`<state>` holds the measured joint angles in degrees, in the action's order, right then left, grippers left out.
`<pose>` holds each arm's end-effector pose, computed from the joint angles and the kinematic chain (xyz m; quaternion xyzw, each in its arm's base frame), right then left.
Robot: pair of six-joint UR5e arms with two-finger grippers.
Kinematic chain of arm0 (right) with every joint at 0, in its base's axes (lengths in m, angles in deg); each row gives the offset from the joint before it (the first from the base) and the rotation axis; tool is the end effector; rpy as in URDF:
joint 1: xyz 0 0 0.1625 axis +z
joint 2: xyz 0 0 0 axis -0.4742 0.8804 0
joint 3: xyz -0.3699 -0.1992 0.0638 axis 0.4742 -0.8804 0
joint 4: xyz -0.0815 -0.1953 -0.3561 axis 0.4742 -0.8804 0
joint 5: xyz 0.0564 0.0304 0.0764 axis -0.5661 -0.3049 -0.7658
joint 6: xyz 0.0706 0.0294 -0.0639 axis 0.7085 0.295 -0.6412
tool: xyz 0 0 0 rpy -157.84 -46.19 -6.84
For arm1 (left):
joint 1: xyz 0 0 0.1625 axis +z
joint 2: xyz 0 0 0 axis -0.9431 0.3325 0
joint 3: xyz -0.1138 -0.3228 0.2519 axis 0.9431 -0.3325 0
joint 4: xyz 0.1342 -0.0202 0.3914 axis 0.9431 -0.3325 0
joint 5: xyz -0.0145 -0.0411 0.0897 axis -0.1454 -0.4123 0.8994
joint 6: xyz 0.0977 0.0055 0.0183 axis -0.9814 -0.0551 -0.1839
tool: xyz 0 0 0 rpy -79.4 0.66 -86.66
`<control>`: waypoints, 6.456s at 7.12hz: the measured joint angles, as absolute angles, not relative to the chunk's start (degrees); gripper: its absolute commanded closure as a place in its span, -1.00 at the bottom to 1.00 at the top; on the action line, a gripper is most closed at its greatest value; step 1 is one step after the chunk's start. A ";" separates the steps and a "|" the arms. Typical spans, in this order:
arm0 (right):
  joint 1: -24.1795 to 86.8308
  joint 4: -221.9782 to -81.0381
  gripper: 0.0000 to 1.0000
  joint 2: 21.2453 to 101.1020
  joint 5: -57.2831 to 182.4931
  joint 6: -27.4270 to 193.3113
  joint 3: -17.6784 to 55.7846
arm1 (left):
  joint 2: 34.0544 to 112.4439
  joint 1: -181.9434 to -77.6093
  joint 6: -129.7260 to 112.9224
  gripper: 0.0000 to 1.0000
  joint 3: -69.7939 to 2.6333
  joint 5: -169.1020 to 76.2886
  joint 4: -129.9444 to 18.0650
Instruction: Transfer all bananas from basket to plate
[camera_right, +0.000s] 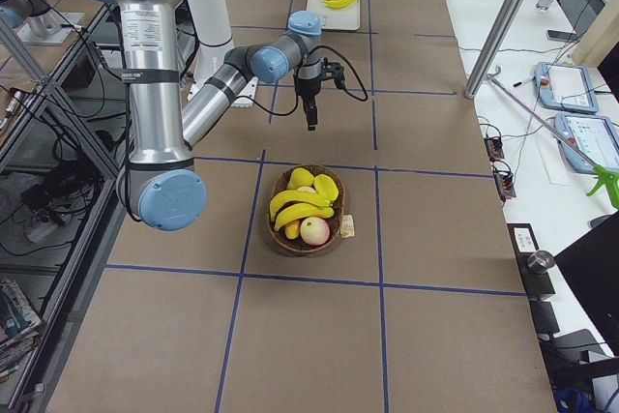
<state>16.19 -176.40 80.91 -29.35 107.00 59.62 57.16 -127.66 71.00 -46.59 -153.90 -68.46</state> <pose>-0.2345 -0.3582 0.3384 0.0567 -0.3371 -0.1005 0.9344 0.2232 -0.4747 0.4288 -0.0654 0.5292 -0.2875 0.7956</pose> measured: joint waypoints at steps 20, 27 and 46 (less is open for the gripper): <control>-1.87 -180.44 -0.59 92.31 -3.21 114.10 51.05 | 59.99 -120.14 72.96 -1.00 -48.25 -147.77 -68.07; -1.35 -185.79 0.19 92.03 -1.25 113.46 50.87 | 60.07 -119.54 73.02 -1.00 -48.37 -146.69 -68.07; 7.68 -170.98 0.85 63.18 -24.05 119.84 51.52 | 71.33 -113.86 57.15 -0.99 -53.93 -146.81 -44.57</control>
